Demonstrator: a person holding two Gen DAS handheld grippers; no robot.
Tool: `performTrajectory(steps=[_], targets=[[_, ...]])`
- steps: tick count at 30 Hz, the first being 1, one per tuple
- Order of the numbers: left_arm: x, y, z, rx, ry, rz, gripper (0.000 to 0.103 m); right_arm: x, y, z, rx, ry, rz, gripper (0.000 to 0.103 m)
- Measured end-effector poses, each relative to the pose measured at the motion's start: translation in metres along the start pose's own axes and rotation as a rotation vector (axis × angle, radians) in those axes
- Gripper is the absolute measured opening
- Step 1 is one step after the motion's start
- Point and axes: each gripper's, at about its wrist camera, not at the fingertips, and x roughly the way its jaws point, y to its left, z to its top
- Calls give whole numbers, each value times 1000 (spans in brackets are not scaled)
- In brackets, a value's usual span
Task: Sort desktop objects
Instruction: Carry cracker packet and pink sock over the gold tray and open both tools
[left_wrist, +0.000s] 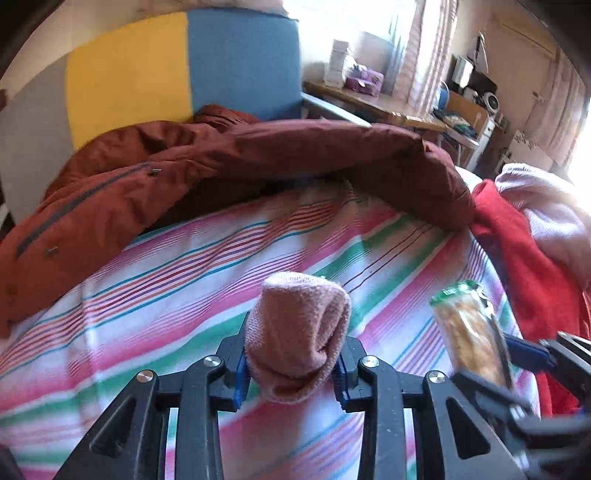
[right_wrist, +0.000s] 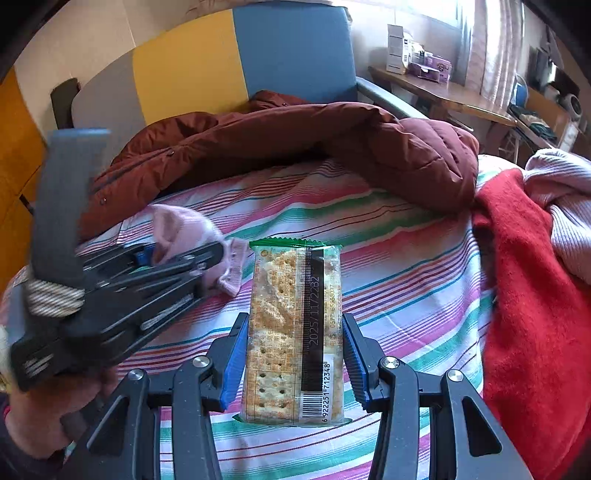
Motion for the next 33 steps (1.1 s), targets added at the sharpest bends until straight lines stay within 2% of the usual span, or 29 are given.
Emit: performTrajectory(steps=[6, 12, 17, 24, 33], targets=[[-60, 8, -33, -25, -58, 60, 35, 1, 11, -3, -47, -1, 38, 48], [-120, 16, -72, -61, -99, 124, 35, -3, 49, -12, -194, -23, 139, 48], [-157, 27, -99, -98, -113, 169, 35, -2, 66, -21, -244, -15, 199, 48], [-197, 47, -129, -139, -142, 221, 35, -2, 88, -34, -315, -9, 227, 48], [-231, 73, -164, -191, -146, 279, 35, -2, 118, -50, -392, 23, 269, 48]])
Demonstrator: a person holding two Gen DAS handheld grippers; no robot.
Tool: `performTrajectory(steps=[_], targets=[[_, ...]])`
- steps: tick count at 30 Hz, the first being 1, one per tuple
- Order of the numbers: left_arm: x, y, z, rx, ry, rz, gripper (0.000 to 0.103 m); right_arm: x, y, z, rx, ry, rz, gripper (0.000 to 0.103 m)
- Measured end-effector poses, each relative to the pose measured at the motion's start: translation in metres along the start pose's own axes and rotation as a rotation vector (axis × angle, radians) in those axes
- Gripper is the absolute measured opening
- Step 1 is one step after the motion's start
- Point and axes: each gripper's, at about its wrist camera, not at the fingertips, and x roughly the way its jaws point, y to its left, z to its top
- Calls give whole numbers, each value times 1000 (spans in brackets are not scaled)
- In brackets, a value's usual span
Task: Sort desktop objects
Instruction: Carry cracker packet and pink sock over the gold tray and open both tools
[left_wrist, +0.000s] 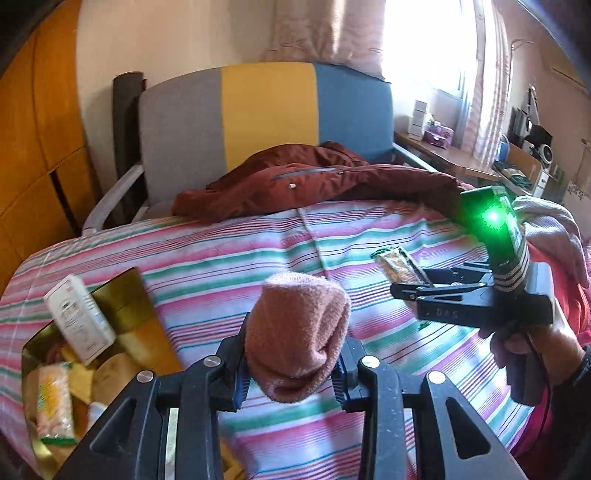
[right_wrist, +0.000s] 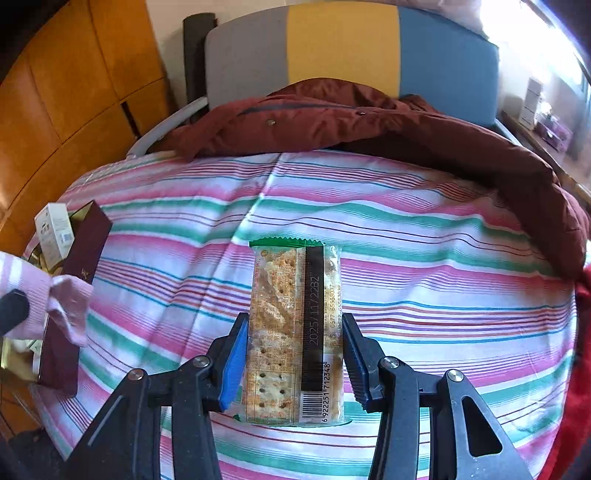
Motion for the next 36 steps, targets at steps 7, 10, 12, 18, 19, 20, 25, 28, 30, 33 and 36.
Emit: performTrajectory(steps=[7, 10, 12, 18, 19, 20, 25, 28, 30, 33, 36], targets=[[-13, 29, -13, -49, 1, 28, 35, 0, 30, 2, -46, 22, 27, 48], [-16, 41, -20, -72, 9, 35, 35, -5, 46, 4, -64, 25, 40, 48], [-19, 48, -26, -87, 14, 40, 35, -9, 57, 6, -69, 22, 56, 48], [-36, 77, -41, -140, 3, 59, 35, -24, 101, 7, -98, 18, 106, 48], [-41, 83, -43, -150, -4, 64, 35, -26, 111, 8, -106, 19, 117, 48], [-46, 92, -47, -168, -10, 71, 35, -28, 119, 8, -111, 18, 124, 48], [-63, 131, -61, -251, -28, 103, 35, -35, 165, 11, -133, 16, 201, 48], [-68, 154, -72, -298, -28, 112, 35, -32, 199, 12, -157, 22, 243, 48], [-68, 165, -80, -318, -22, 110, 35, -30, 217, 13, -171, 25, 262, 48], [-63, 175, -91, -338, -5, 119, 35, -25, 244, 16, -186, 34, 292, 48], [-54, 182, -94, -345, 3, 132, 35, -18, 266, 21, -191, 45, 321, 48]])
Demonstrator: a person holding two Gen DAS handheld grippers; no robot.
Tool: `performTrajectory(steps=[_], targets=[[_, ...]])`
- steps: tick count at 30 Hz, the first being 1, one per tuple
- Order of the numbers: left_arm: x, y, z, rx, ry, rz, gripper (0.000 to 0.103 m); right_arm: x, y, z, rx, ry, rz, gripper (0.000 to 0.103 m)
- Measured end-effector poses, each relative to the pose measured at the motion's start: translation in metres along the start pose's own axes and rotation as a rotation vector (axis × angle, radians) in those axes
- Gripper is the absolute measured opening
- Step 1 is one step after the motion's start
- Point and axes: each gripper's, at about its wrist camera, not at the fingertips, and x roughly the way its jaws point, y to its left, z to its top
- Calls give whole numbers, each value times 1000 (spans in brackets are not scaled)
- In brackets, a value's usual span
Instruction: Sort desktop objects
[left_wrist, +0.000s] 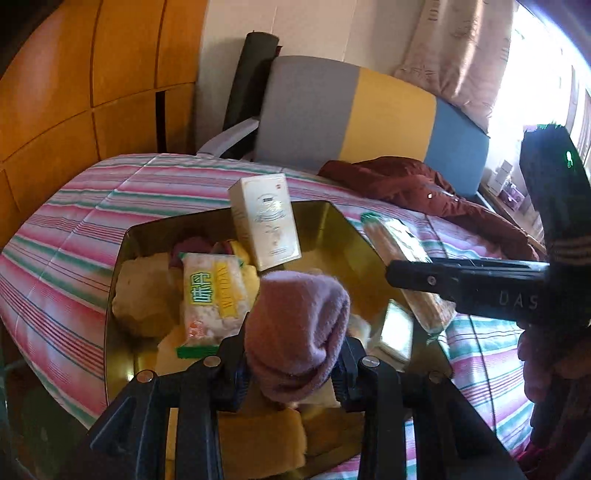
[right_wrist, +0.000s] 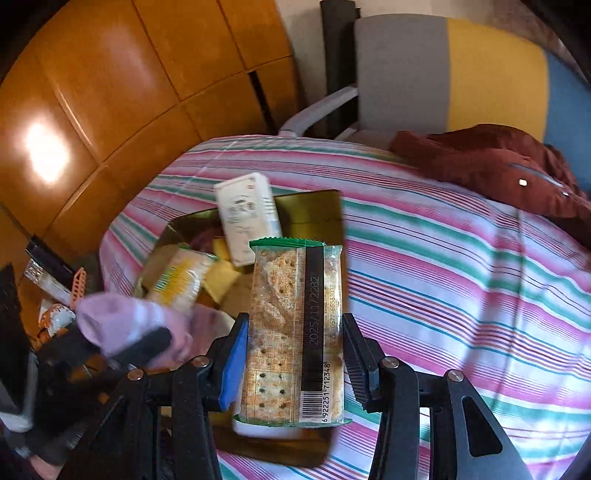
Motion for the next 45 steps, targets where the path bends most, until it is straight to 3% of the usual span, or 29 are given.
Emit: performTrajectory(steps=[8, 16, 34, 42, 45], targets=[[25, 11, 11, -10, 1, 42, 39, 37, 10, 19, 29, 45, 4, 49], [24, 8, 14, -1, -5, 53, 47, 53, 7, 28, 56, 55, 2, 55], [-14, 6, 16, -5, -69, 76, 53, 15, 9, 5, 79, -38, -15, 67], [-33, 6, 13, -4, -107, 104, 66, 4, 18, -11, 64, -63, -51, 71], [-36, 9, 13, -18, -104, 109, 66, 0, 18, -16, 70, -73, -64, 73]])
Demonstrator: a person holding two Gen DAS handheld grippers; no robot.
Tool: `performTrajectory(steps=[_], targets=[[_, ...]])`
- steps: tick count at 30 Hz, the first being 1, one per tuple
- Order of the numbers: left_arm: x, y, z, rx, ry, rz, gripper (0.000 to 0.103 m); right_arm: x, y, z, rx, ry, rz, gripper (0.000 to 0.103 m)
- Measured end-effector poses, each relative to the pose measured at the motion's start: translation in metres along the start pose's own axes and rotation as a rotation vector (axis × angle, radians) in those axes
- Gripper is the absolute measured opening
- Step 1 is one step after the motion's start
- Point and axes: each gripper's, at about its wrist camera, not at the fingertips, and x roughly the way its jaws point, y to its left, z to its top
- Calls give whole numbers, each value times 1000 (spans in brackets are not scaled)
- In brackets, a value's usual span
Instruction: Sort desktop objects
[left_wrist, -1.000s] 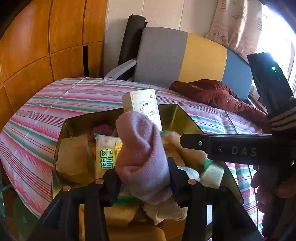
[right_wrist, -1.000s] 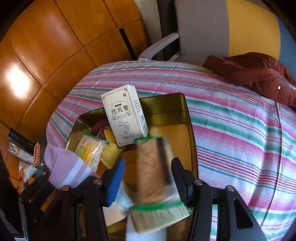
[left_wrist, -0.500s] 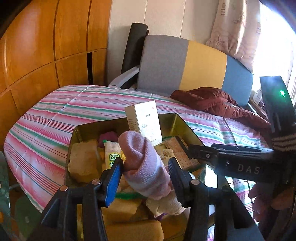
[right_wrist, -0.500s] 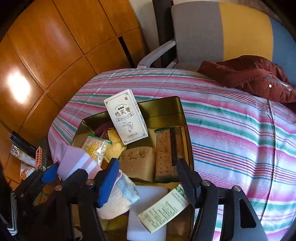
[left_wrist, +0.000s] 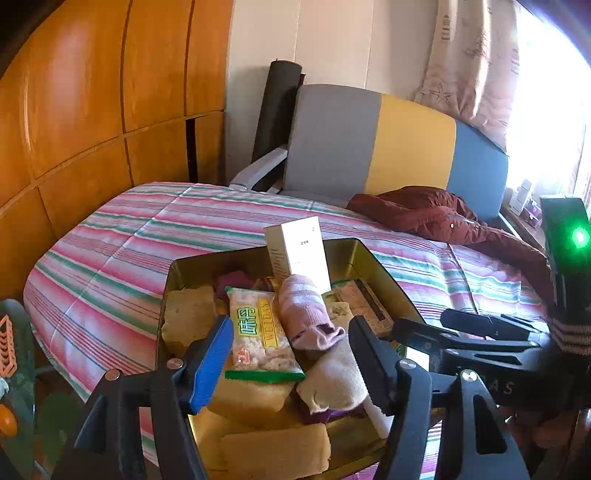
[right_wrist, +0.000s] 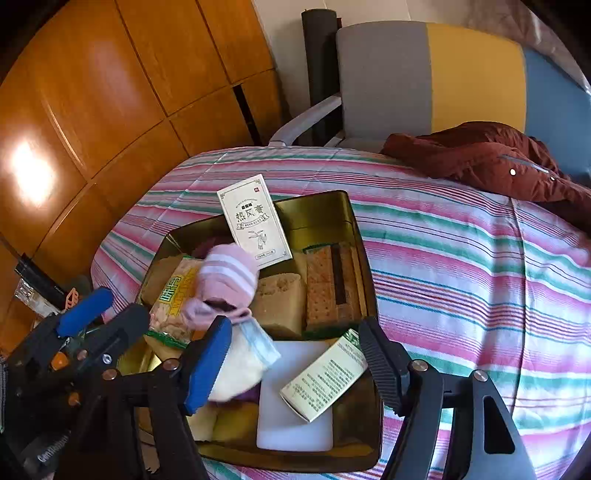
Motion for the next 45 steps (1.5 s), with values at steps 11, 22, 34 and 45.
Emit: performTrajectory(steps=[11, 22, 34, 45], targets=[[-33, -2, 3, -8, -58, 108, 77, -21, 6, -23, -15, -41, -51, 81], [-52, -1, 5, -47, -78, 179, 77, -24, 17, -44, -52, -39, -69, 84], [-48, -5, -1, -42, -70, 177, 76, -25, 23, -48, -79, -42, -87, 86], [-43, -3, -4, -26, -71, 181, 60, -27, 24, -48, -96, -57, -119, 87]])
